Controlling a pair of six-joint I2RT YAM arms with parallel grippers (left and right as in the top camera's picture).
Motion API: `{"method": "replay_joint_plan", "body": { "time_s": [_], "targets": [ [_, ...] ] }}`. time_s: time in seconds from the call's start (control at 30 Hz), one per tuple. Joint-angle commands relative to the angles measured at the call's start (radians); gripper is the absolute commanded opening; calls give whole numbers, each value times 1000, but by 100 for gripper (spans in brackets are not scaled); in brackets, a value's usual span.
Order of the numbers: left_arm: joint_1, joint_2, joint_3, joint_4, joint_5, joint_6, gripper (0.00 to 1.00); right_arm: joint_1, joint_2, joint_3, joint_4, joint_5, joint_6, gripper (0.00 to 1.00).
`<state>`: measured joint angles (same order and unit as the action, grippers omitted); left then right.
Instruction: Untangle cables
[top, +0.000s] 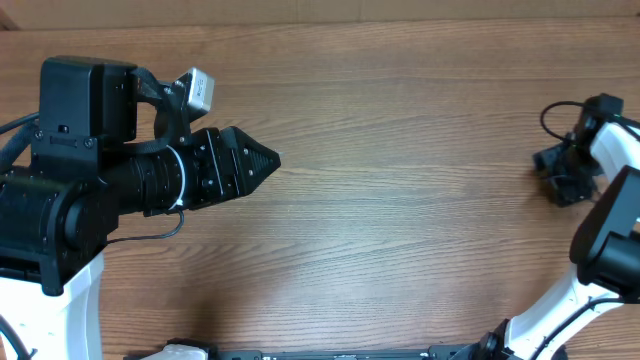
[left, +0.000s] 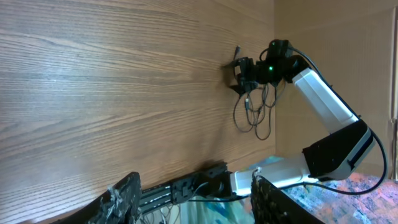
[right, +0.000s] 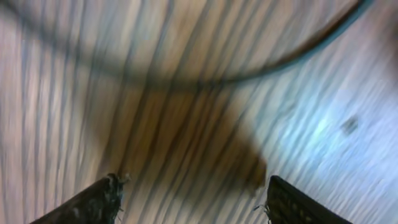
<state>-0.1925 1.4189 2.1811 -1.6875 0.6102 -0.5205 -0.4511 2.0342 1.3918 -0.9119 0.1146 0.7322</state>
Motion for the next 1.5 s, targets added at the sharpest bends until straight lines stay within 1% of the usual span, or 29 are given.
{"method": "replay_joint_plan", "body": {
  "time_s": [0.0, 0.3, 0.37, 0.4, 0.63, 0.67, 0.73, 0.83, 0.9, 1.03, 1.07, 1.1, 1.17, 1.2, 1.23, 1.27, 1.3, 1.33, 1.37, 1.4, 1.47],
  "targets": [
    [2, -1, -2, -2, 19, -1, 56, -58, -1, -3, 35, 98, -4, 75],
    [2, -1, -2, -2, 37, -60, 53, -228, 4, -3, 182, 110, -34, 75],
    [2, -1, -2, -2, 37, -72, 53, -257, 13, -3, 204, 110, -65, 70],
    [2, -1, -2, -2, 36, -80, 53, -270, 20, -3, 217, 111, -85, 70],
    [2, -1, -2, -2, 43, -90, 50, -359, 81, -3, 308, 137, -214, 71],
    [2, -1, -2, -2, 45, -90, 49, -372, 84, -3, 315, 135, -213, 71],
    [2, -1, -2, -2, 45, -95, 49, -395, 85, -3, 326, 128, -217, 77],
    [2, -1, -2, -2, 44, -97, 50, -409, 84, 7, 349, 104, -304, 77],
    [2, -1, -2, -2, 41, -97, 50, -409, 83, 28, 349, 81, -345, 74],
    [2, -1, -2, -2, 37, -94, 53, -382, 68, 100, 299, 43, -349, 74],
    [2, -1, -2, -2, 37, -88, 53, -374, 61, 120, 283, 39, -348, 68],
    [2, -1, -2, -2, 37, -85, 53, -366, 53, 141, 268, 29, -349, 57],
    [2, -1, -2, -2, 37, -78, 54, -346, 33, 185, 235, 4, -349, 21],
    [2, -1, -2, -2, 36, -74, 54, -336, 23, 203, 223, -8, -349, 16],
    [2, -1, -2, -2, 37, -64, 54, -324, 9, 224, 210, -25, -349, 18],
    [2, -1, -2, -2, 37, -60, 54, -314, -4, 240, 195, -40, -349, 35],
    [2, -1, -2, -2, 37, -54, 54, -303, -16, 251, 182, -53, -349, 49],
    [2, -1, -2, -2, 37, -50, 54, -290, -29, 258, 169, -68, -348, 51],
    [2, -1, -2, -2, 37, -46, 55, -275, -42, 260, 152, -81, -348, 51],
    [2, -1, -2, -2, 37, -41, 55, -263, -49, 260, 130, -88, -341, 46],
    [2, 0, -2, -2, 37, -31, 55, -237, -51, 259, 61, -87, -293, 27]
  ]
}}
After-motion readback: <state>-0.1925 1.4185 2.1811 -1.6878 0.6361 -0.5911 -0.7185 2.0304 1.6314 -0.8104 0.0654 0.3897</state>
